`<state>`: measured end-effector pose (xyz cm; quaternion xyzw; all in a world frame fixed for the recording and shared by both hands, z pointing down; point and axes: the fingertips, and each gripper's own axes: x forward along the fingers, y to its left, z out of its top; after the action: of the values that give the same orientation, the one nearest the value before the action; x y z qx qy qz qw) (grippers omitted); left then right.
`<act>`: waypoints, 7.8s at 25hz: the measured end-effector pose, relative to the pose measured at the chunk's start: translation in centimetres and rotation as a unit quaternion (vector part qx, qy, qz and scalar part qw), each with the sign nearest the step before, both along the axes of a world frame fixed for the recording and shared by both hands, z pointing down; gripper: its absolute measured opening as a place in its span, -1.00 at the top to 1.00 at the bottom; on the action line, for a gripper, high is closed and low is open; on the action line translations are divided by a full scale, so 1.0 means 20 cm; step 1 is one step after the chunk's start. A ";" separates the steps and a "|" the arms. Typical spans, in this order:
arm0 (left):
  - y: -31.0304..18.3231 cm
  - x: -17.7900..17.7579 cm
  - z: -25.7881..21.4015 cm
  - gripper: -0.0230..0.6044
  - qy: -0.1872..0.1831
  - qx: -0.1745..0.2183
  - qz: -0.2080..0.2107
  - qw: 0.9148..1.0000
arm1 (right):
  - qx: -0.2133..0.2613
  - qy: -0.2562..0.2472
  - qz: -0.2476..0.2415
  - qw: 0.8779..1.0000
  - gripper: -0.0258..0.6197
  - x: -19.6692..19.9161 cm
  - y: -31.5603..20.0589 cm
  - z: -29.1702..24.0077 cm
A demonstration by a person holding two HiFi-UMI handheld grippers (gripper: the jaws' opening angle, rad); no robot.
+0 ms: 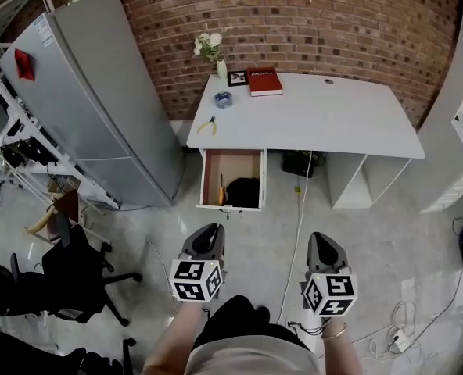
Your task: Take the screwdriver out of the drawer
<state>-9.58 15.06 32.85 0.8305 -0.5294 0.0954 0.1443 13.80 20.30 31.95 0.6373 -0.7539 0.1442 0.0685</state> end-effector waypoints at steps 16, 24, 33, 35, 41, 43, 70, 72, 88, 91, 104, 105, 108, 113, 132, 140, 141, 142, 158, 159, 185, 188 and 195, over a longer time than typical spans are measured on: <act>-0.41 -0.17 0.23 0.54 -0.018 -0.039 -0.026 0.999 | -0.019 0.000 0.008 1.000 0.92 -0.05 -0.39 0.10; -0.85 -0.27 0.30 0.50 -0.019 -0.052 -0.020 0.998 | -0.024 0.012 0.021 0.999 0.92 -0.10 -0.82 0.09; -1.14 -0.33 0.34 0.50 -0.024 -0.058 -0.018 0.998 | -0.029 0.015 0.013 0.999 0.92 -0.19 -1.13 0.11; -1.18 -0.33 0.35 0.50 -0.024 -0.061 -0.021 0.998 | -0.033 0.013 0.013 0.999 0.92 -0.18 -1.16 0.13; -1.28 -0.28 0.43 0.49 -0.029 -0.077 -0.034 0.996 | -0.044 0.008 0.003 0.999 0.92 -0.12 -1.27 0.20; -1.30 -0.26 0.47 0.49 -0.035 -0.084 -0.035 0.995 | -0.048 0.006 -0.002 0.999 0.92 -0.10 -1.30 0.22; -1.61 -0.30 1.44 0.51 -0.062 -0.213 -0.055 0.973 | -0.134 -0.009 -0.054 0.990 0.92 -0.28 -1.43 0.93; -1.63 -0.31 1.51 0.51 -0.073 -0.222 -0.050 0.971 | -0.138 -0.010 -0.054 0.989 0.92 -0.29 -1.43 0.98; -1.81 -0.29 1.92 0.51 -0.125 -0.297 -0.038 0.946 | -0.161 -0.023 -0.040 0.986 0.92 -0.25 -1.40 1.18; -1.84 -0.29 1.96 0.51 -0.126 -0.307 -0.040 0.943 | -0.163 -0.024 -0.038 0.986 0.92 -0.23 -1.40 1.20; -1.82 -0.31 2.21 0.48 -0.157 -0.377 -0.032 0.912 | -0.174 -0.026 -0.044 0.983 0.92 -0.23 -1.42 1.27; -1.82 -0.31 2.23 0.48 -0.158 -0.381 -0.033 0.910 | -0.175 -0.027 -0.044 0.983 0.92 -0.23 -1.42 1.28; -1.81 -0.31 2.27 0.48 -0.157 -0.397 -0.039 0.904 | -0.178 -0.027 -0.046 0.983 0.92 -0.22 -1.41 1.29; -1.80 -0.34 2.34 0.49 -0.152 -0.424 -0.052 0.891 | -0.182 -0.026 -0.049 0.982 0.92 -0.23 -1.40 1.30; -1.81 -0.33 2.41 0.71 -0.164 -0.439 -0.064 0.881 | -0.206 -0.031 -0.049 0.977 0.92 -0.22 -1.38 1.36; -1.81 -0.33 2.39 0.73 -0.162 -0.433 -0.061 0.885 | -0.216 -0.022 -0.055 0.975 0.92 -0.23 -1.40 1.32; -1.82 -0.33 2.38 0.73 -0.165 -0.428 -0.059 0.886 | -0.210 -0.025 -0.055 0.976 0.92 -0.23 -1.40 1.32; -1.82 -0.33 2.37 0.73 -0.169 -0.423 -0.055 0.889 | -0.203 -0.027 -0.055 0.977 0.92 -0.23 -1.41 1.32; -1.79 -0.24 1.76 0.74 -0.161 -0.297 -0.017 0.941 | -0.145 -0.023 -0.075 0.986 0.92 -0.28 -1.49 1.01; -1.78 -0.23 1.70 0.74 -0.159 -0.289 -0.017 0.944 | -0.139 -0.021 -0.076 0.987 0.92 -0.28 -1.50 0.98; -1.47 -0.07 0.48 0.74 -0.114 -0.091 0.015 0.989 | -0.033 0.004 -0.054 0.998 0.92 -0.18 -1.43 0.26; -1.43 -0.05 0.39 0.74 -0.112 -0.069 0.023 0.991 | -0.024 0.003 -0.053 0.998 0.92 -0.17 -1.43 0.20; -1.34 -0.02 0.16 0.74 -0.100 -0.025 0.032 0.994 | -0.011 0.006 -0.047 0.999 0.92 -0.15 -1.37 0.09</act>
<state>-10.00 -11.71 35.98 0.8296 -0.5117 0.1959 0.1076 10.90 -7.19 33.68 0.6013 -0.7809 0.1448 0.0869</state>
